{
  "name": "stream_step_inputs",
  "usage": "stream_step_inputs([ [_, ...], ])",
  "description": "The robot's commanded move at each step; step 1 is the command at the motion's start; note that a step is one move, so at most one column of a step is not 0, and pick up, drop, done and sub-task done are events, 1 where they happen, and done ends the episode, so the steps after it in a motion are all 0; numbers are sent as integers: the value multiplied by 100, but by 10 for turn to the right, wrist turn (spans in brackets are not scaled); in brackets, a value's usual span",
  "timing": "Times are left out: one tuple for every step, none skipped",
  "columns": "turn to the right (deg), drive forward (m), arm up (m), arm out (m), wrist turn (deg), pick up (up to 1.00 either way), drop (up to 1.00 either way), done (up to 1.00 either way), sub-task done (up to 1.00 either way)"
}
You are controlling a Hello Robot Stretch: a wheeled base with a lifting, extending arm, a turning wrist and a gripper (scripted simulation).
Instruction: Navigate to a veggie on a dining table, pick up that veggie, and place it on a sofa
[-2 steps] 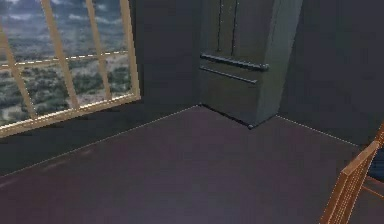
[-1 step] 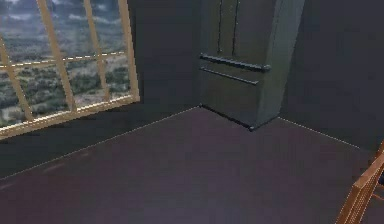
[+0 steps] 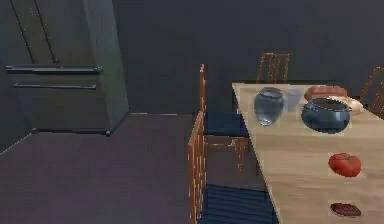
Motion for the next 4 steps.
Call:
stream_step_inputs([
  [450, 0, 0, 0, 0, 0, 0, 0, 0],
  [300, 0, 0, 0, 0, 0, 0, 0, 0],
  [0, 30, 0, 0, 0, 0, 0, 0, 0],
  [-450, 0, 0, 0, 0, 0, 0, 0, 0],
])
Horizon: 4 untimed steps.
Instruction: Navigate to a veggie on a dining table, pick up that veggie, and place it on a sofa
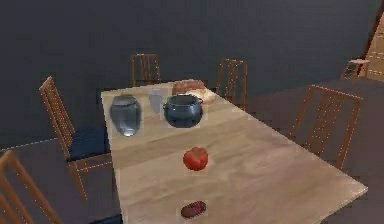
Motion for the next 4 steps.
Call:
stream_step_inputs([
  [-450, 0, 0, 0, 0, 0, 0, 0, 0],
  [-390, 0, 0, 0, 0, 0, 0, 0, 0],
  [0, 0, 50, 0, 0, 0, 0, 0, 0],
  [0, 0, 38, 0, 0, 0, 0, 0, 0],
])
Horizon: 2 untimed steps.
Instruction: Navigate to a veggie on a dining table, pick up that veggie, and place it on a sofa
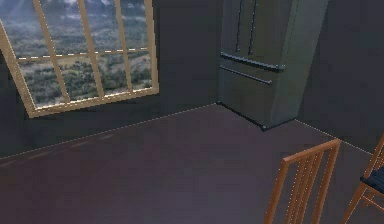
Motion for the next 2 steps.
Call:
stream_step_inputs([
  [0, 0, 0, 42, 0, 0, 0, 0, 0],
  [0, 0, 0, 0, 450, 0, 0, 0, 0],
])
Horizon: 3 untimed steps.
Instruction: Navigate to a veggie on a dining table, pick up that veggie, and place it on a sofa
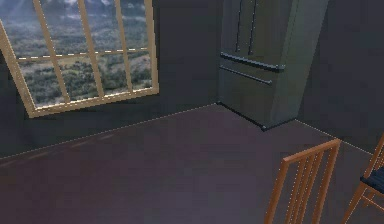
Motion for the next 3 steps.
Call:
stream_step_inputs([
  [0, 0, 0, 0, 450, 0, 0, 0, 0],
  [0, 0, 0, 0, 450, 0, 0, 0, 0],
  [0, 0, 0, 0, 210, 0, 0, 0, 0],
])
